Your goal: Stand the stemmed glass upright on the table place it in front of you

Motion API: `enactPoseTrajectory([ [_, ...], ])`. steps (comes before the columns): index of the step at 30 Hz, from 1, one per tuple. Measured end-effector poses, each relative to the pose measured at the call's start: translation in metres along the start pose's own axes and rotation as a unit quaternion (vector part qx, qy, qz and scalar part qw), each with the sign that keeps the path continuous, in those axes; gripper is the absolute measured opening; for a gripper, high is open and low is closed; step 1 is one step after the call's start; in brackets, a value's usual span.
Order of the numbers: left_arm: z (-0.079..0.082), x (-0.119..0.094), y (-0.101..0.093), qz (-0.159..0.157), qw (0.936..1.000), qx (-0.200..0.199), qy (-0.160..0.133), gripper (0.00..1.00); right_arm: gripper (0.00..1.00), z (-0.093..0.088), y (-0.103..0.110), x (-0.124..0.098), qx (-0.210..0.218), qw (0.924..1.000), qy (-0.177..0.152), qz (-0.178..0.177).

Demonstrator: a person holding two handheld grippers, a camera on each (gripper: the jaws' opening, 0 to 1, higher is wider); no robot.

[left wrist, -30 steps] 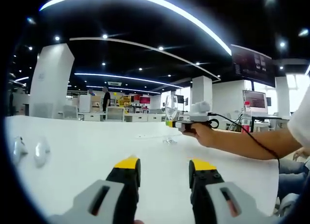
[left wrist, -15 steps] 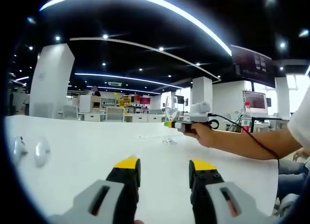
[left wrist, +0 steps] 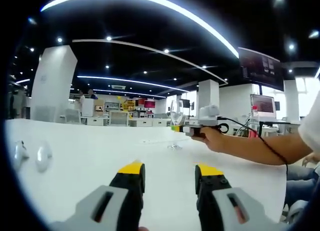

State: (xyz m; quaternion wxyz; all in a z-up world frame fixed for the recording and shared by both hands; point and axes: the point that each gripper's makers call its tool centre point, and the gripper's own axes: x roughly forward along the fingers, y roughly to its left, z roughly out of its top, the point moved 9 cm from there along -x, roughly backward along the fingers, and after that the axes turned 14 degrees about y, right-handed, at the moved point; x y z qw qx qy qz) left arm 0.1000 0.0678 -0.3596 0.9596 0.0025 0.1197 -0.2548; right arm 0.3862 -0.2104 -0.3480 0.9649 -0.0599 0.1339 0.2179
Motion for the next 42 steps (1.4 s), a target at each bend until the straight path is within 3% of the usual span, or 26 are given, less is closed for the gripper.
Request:
enactPoseTrajectory([
  [3,0.000,0.000,-0.002,-0.002,1.0000,0.000,-0.001,0.40,0.27,0.000,-0.004,-0.004,0.000,1.0000,0.000,0.002],
  [8,0.000,0.000,-0.006,-0.008,1.0000,0.001,-0.003,0.40,0.27,-0.007,0.007,-0.037,-0.003,1.0000,0.001,0.002],
  [22,0.001,-0.001,-0.017,-0.020,0.9998,0.007,-0.006,0.40,0.27,-0.014,0.008,-0.102,0.000,1.0000,-0.006,0.004],
  [32,0.000,-0.001,-0.020,-0.020,0.9997,0.010,-0.005,0.40,0.27,-0.020,0.029,-0.150,-0.013,0.9998,-0.014,0.004],
  [42,-0.002,-0.002,-0.023,-0.024,0.9997,0.010,-0.004,0.40,0.27,-0.041,0.041,-0.193,-0.002,1.0000,-0.008,0.006],
])
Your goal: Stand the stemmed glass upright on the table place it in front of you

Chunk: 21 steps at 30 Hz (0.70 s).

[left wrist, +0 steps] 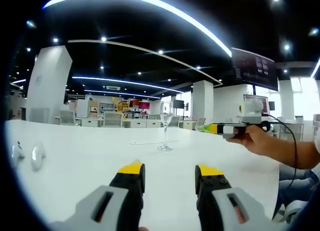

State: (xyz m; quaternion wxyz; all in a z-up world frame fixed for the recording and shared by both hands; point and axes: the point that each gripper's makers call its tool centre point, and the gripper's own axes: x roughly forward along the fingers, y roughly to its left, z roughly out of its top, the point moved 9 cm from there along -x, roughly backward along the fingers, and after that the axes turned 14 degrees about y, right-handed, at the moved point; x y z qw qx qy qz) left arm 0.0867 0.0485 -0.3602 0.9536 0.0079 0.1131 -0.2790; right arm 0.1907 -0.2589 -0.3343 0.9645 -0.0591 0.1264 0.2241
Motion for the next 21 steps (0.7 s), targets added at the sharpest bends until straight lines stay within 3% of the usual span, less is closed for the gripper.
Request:
enactPoseTrajectory([
  [8,-0.002,0.001,0.000,-0.003,1.0000,0.000,0.002,0.40,0.27,-0.015,0.007,-0.022,0.007,0.9999,0.003,-0.009],
  [21,-0.005,0.002,0.000,-0.003,1.0000,-0.002,0.005,0.40,0.28,-0.019,0.013,-0.032,0.008,0.9999,-0.004,-0.013],
])
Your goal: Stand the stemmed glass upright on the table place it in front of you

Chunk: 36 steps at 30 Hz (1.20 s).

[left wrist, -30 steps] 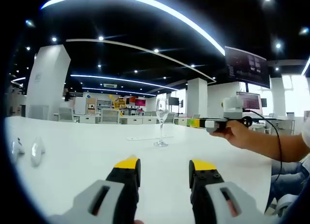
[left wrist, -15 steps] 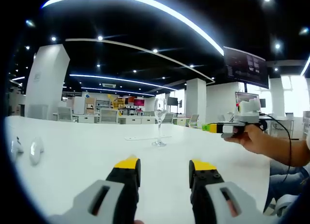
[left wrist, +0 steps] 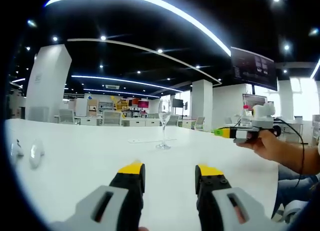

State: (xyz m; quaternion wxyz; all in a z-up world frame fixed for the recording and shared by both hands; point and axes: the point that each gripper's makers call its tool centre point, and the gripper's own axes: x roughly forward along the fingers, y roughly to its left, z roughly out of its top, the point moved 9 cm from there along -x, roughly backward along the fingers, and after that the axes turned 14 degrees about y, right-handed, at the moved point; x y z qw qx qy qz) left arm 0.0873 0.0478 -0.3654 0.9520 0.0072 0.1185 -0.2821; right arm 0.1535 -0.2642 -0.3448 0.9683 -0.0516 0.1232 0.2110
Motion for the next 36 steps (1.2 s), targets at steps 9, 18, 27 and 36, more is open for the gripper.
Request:
enactPoseTrajectory([
  [9,-0.002,0.003,0.001,0.004,1.0000,0.000,-0.001,0.38,0.28,-0.006,0.007,-0.008,-0.007,0.9999,0.002,-0.007],
  [18,-0.009,0.008,0.006,-0.008,0.9993,-0.031,-0.021,0.38,0.28,-0.028,0.011,-0.006,-0.007,0.9998,0.000,-0.019],
  [27,-0.013,0.010,0.002,0.011,0.9998,0.002,-0.013,0.36,0.28,-0.034,0.003,-0.006,-0.004,0.9997,-0.005,-0.022],
  [36,-0.013,0.013,0.000,0.012,0.9999,-0.006,0.001,0.36,0.28,-0.037,0.002,-0.005,-0.014,0.9997,0.004,-0.018],
])
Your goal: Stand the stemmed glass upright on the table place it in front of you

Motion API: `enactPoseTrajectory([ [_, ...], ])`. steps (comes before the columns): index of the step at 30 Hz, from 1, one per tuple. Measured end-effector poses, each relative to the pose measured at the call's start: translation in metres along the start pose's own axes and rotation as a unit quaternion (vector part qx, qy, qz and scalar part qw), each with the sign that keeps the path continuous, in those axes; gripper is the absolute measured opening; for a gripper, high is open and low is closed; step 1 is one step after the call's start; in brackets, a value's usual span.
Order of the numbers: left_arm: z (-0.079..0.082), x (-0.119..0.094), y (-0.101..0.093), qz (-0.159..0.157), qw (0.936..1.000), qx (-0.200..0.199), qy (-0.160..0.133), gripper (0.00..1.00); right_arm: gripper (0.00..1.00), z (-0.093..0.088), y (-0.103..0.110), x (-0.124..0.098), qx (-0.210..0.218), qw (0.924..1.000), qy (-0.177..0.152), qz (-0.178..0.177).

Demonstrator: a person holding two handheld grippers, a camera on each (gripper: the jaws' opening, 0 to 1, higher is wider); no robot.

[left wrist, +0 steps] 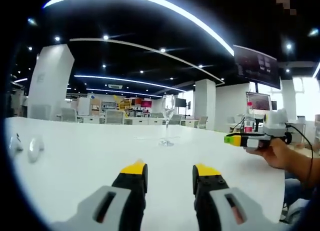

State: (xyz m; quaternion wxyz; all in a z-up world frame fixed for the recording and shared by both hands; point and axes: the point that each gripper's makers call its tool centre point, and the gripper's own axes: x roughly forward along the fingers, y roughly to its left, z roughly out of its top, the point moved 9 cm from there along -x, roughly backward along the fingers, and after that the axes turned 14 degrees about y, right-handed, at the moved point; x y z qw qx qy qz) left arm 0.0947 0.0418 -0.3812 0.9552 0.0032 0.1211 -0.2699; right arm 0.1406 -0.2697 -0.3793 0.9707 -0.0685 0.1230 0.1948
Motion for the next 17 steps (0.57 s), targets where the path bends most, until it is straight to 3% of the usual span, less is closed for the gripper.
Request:
enactPoseTrajectory([
  [17,0.0061,-0.0028,0.0007,0.006,0.9999,0.010,0.002,0.36,0.28,0.0006,0.0046,0.0009,-0.014,0.9999,0.003,0.002],
])
